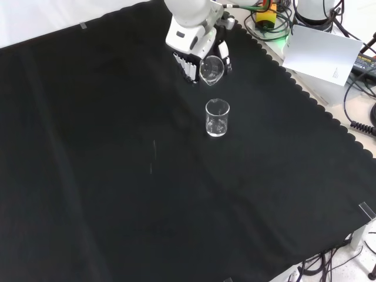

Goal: Place the beaker back on the table.

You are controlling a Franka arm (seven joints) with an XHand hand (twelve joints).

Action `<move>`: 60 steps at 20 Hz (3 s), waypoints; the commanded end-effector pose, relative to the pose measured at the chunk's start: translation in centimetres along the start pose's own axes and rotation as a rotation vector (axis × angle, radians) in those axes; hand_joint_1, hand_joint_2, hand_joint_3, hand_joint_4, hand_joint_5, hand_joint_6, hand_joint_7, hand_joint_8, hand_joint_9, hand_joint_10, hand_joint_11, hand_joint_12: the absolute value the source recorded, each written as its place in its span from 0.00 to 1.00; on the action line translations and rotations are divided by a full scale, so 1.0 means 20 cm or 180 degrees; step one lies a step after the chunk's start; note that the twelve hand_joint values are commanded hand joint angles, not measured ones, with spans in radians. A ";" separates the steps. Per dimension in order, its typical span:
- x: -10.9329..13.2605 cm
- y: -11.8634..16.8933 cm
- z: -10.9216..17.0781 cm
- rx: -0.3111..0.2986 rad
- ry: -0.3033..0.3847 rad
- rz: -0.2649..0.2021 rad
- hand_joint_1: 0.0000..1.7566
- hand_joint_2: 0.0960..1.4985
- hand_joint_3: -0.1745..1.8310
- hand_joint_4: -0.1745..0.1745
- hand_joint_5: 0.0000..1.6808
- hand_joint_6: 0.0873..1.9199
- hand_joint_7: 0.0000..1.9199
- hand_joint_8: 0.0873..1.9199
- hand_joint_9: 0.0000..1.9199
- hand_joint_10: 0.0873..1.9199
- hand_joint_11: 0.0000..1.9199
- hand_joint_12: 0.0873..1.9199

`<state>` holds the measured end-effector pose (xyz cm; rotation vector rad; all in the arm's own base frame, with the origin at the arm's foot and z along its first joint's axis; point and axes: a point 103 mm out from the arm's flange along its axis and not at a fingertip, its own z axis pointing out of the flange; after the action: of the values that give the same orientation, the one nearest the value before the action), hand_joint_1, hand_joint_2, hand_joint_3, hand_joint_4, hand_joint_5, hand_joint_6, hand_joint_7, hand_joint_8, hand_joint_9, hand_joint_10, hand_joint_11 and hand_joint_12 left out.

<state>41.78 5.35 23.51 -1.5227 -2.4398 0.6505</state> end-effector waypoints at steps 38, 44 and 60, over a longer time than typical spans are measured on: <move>-0.37 0.56 0.32 -0.1195 0.1287 -0.1128 0.75 0.40 0.40 0.00 0.78 0.26 0.71 0.25 0.96 0.00 0.78 0.21; -0.38 0.64 0.38 -0.1256 0.1329 -0.1185 0.75 0.40 0.40 0.00 0.78 0.26 0.71 0.24 0.96 0.00 0.78 0.21; -0.47 0.78 0.50 -0.1458 0.1731 -0.1149 0.75 0.40 0.39 0.00 0.78 0.25 0.71 0.24 0.95 0.00 0.78 0.21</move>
<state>54.27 0.38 8.86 -1.1578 -2.4088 -0.3279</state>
